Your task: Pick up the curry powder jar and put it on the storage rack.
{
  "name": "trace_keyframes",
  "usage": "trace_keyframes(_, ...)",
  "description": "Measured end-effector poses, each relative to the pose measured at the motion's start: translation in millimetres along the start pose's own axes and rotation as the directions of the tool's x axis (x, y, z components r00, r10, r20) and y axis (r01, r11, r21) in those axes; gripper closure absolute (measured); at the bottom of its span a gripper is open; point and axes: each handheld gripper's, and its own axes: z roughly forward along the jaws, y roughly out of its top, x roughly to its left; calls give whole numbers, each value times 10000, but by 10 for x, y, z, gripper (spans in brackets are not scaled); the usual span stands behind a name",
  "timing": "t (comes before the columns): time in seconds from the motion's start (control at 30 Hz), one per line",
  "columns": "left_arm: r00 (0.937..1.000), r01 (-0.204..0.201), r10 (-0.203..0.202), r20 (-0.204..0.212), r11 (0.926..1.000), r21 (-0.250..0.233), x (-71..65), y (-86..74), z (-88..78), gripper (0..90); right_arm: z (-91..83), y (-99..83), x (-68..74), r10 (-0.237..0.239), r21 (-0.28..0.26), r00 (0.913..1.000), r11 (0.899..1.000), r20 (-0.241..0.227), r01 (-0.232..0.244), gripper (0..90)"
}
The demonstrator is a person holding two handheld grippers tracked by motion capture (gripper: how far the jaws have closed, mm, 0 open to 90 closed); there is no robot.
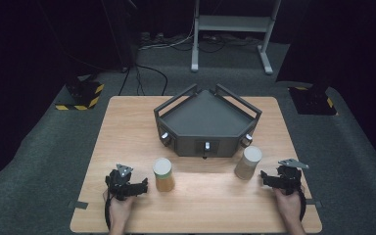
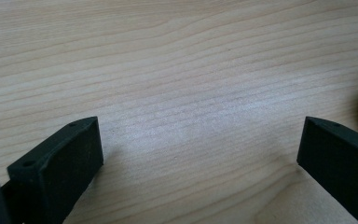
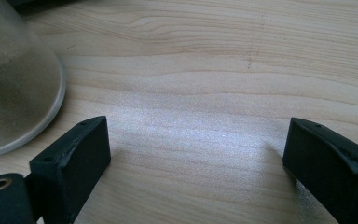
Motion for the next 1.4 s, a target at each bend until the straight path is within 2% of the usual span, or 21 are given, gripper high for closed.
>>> trace_keyframes(0.23,9998,-184,184,64,9998,14,-8,-63,-124,3,0,0,0,0,0,10000,10000,-1,0,68)
trace_keyframes(0.33,9994,-175,175,311,9998,-13,1,-91,-175,3,0,0,0,0,1,10000,10000,0,0,68)
trace_keyframes(0.6,9944,-569,573,889,9984,-77,-29,-136,-278,3,0,0,0,-1,0,10000,10000,0,1,68)
trace_keyframes(0.9,9823,-934,986,1594,9948,-395,-5,-172,-338,3,0,0,0,-2,1,10000,10000,1,2,68)
trace_keyframes(0.97,9771,-1079,1149,1789,9930,-485,-15,-167,-342,4,0,0,0,-1,2,10000,10000,0,1,68)
trace_keyframes(1.0,9771,-1079,1149,1789,9930,-485,-15,-167,-342,4,0,0,0,-1,2,10000,10000,0,1,68)
trace_keyframes(1.33,9611,-1479,1598,2253,9866,-686,-81,-124,-302,5,0,0,0,-3,1,10000,10000,2,3,68)
trace_keyframes(1.4,9601,-1487,1612,2285,9863,-710,-90,-120,-296,5,0,0,0,-4,2,10000,10000,1,4,68)
